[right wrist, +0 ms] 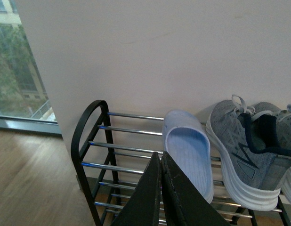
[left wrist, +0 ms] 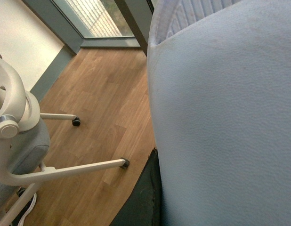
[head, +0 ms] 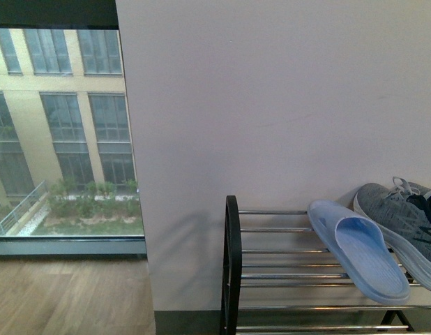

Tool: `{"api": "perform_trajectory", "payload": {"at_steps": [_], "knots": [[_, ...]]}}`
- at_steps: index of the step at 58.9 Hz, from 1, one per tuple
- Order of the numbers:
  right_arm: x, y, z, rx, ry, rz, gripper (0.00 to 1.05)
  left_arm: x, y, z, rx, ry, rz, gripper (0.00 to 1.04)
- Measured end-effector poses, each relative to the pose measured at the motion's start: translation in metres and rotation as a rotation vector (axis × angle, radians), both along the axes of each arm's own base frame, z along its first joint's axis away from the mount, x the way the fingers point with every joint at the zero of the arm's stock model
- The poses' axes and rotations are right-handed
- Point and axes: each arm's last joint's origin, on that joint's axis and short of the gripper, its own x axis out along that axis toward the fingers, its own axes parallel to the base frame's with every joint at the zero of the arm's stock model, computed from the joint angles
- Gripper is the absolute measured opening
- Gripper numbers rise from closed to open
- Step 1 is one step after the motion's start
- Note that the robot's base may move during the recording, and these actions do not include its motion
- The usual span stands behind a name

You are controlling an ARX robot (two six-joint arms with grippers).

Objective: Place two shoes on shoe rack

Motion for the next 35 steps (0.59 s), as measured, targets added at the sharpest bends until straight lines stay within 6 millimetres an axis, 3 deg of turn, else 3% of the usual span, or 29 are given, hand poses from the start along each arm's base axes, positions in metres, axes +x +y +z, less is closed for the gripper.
{"api": "perform_trajectory", "payload": {"at_steps": [35], "knots": [[-0.037, 0.0, 0.006, 0.0, -0.02, -0.001, 0.02, 0.0, 0.0, 0.0, 0.0, 0.0, 0.0, 0.02]]}}
